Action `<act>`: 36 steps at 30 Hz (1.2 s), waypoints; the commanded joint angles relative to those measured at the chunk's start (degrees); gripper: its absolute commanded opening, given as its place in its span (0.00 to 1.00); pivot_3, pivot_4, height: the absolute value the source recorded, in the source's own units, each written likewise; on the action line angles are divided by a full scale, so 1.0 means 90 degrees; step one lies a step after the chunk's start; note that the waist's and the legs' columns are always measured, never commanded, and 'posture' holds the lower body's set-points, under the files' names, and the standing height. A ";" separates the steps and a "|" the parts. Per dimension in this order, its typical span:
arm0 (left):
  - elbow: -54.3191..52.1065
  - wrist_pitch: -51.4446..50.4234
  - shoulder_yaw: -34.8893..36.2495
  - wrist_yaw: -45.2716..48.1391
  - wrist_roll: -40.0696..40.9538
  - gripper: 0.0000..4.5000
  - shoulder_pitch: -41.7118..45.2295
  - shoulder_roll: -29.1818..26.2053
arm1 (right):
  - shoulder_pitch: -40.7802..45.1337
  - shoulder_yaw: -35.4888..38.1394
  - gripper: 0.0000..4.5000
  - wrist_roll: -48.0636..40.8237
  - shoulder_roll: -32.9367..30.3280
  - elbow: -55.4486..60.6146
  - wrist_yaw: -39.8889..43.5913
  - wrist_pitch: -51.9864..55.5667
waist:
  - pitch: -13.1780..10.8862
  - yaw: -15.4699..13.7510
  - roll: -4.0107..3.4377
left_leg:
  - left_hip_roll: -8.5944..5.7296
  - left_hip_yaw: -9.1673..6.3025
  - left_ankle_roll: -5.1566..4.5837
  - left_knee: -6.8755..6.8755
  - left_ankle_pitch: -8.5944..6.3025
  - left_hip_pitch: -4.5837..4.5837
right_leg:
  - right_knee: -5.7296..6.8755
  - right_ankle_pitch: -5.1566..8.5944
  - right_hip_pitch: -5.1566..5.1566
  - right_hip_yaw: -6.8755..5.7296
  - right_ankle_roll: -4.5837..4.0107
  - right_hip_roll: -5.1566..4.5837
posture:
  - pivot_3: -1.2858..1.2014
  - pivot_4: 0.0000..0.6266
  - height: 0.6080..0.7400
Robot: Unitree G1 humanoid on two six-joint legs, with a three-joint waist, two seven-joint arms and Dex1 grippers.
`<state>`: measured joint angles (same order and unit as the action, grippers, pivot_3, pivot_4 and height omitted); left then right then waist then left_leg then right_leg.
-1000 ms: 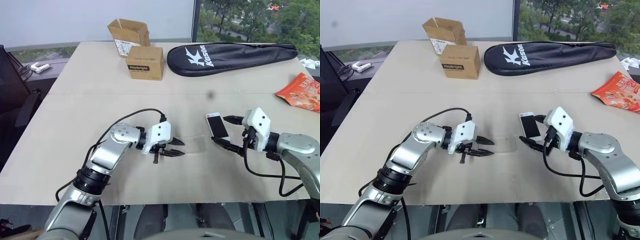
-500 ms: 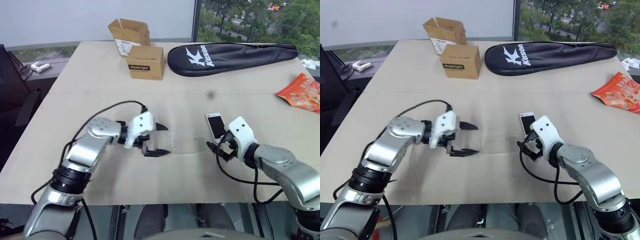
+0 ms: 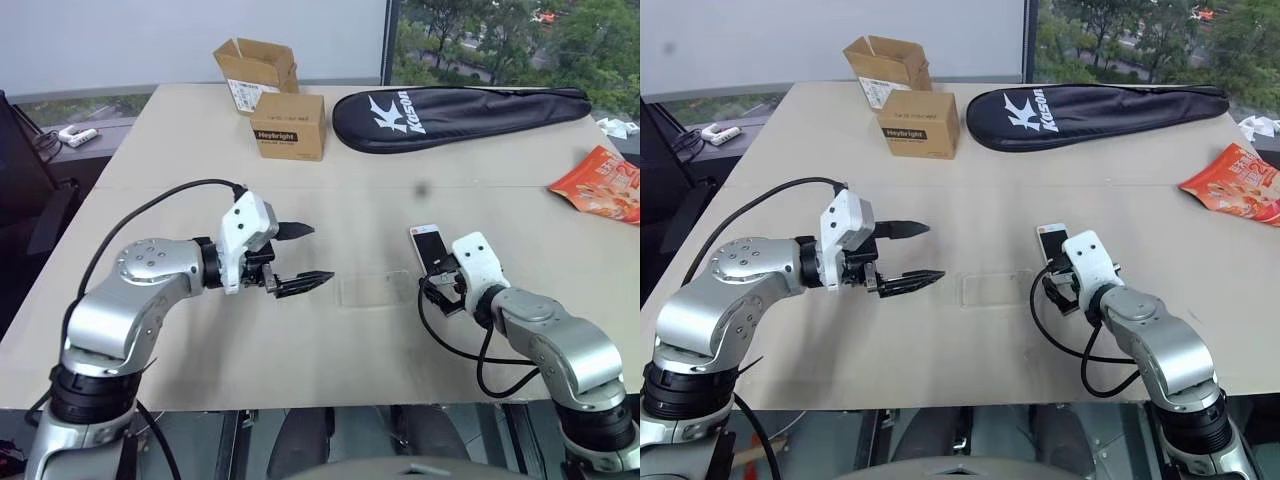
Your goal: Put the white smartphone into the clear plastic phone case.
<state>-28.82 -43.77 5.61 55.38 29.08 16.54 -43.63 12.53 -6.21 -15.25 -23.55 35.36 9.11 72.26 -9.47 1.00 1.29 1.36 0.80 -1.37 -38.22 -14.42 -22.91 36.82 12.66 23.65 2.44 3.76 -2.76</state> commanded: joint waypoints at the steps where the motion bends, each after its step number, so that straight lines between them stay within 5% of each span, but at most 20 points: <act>1: -0.0419 -0.0161 0.0209 -0.0262 0.0228 1.00 -0.0114 -0.0110 | 0.0043 0.0377 1.00 0.0157 0.0041 -0.0251 -0.0140 0.0171 | 0.0002 -0.0006 0.0004 | 0.0000 0.0002 0.0000 0.0000 0.0000 0.0002 | 0.0000 0.0010 -0.0001 0.0001 -0.0018 0.0000 | 0.52 0.24 1.00; 2: -0.0439 -0.0190 0.0214 -0.0313 0.0252 1.00 -0.0113 -0.0107 | 0.0048 0.0417 1.00 0.0129 0.0099 -0.0270 -0.0140 0.0193 | 0.0008 -0.0017 0.0014 | 0.0000 0.0002 0.0000 -0.0001 0.0000 0.0002 | 0.0000 0.0013 -0.0002 0.0001 -0.0023 0.0000 | 0.52 0.24 1.00; 6: -0.0509 -0.0266 0.0211 -0.0487 0.0368 1.00 -0.0123 -0.0126 | 0.0067 0.0594 0.64 0.0052 0.0289 -0.0266 -0.0135 0.0343 | 0.0019 -0.0014 0.0031 | -0.0002 0.0002 0.0000 -0.0002 0.0000 0.0002 | 0.0000 0.0013 -0.0003 0.0004 -0.0024 -0.0001 | 0.52 0.24 1.00; 7: -0.0528 -0.0276 0.0203 -0.0503 0.0402 1.00 -0.0135 -0.0141 | 0.0085 0.0640 0.62 0.0041 0.0327 -0.0260 -0.0144 0.0392 | 0.0023 -0.0016 0.0037 | -0.0002 0.0003 0.0000 -0.0002 0.0000 0.0002 | 0.0000 0.0013 -0.0003 0.0004 -0.0024 -0.0001 | 0.52 0.24 1.00; 20: -0.0386 0.0000 0.0004 -0.0531 0.0362 1.00 -0.0183 -0.0261 | 0.0222 0.0451 0.62 0.0110 -0.0567 -0.0479 0.0500 -0.0514 | 0.0019 -0.0026 0.0036 | -0.0006 0.0003 0.0001 0.0003 0.0000 -0.0005 | -0.0006 0.0014 0.0001 0.0003 -0.0026 -0.0005 | 0.52 0.24 1.00; 27: -0.0120 0.0363 0.0207 -0.0237 0.0356 1.00 -0.0323 -0.0457 | 0.0282 0.0513 0.62 -0.0072 -0.1905 -0.1472 0.2705 -0.3208 | 0.0004 0.0002 0.0035 | -0.0005 0.0009 0.0000 0.0017 -0.0001 -0.0004 | -0.0009 0.0015 0.0006 0.0005 -0.0025 -0.0004 | 0.52 0.24 1.00; 36: 0.1132 0.1133 0.0145 0.0914 0.0439 0.94 0.0302 -0.0657 | 0.1143 0.0354 0.62 -0.0770 -0.2681 -0.2545 0.5673 -0.4816 | -0.0040 -0.0016 0.0029 | -0.0003 0.0009 0.0000 0.0015 -0.0001 -0.0004 | -0.0010 0.0015 0.0006 0.0003 -0.0025 -0.0002 | 0.52 0.24 1.00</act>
<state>-19.70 -36.07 6.60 60.56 32.49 17.86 -48.53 20.83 -3.40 -20.73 -46.78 12.78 55.44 31.97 -9.83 0.86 1.55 1.33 0.88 -1.38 -38.09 -14.43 -22.95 36.73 12.79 23.70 2.46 3.54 -2.78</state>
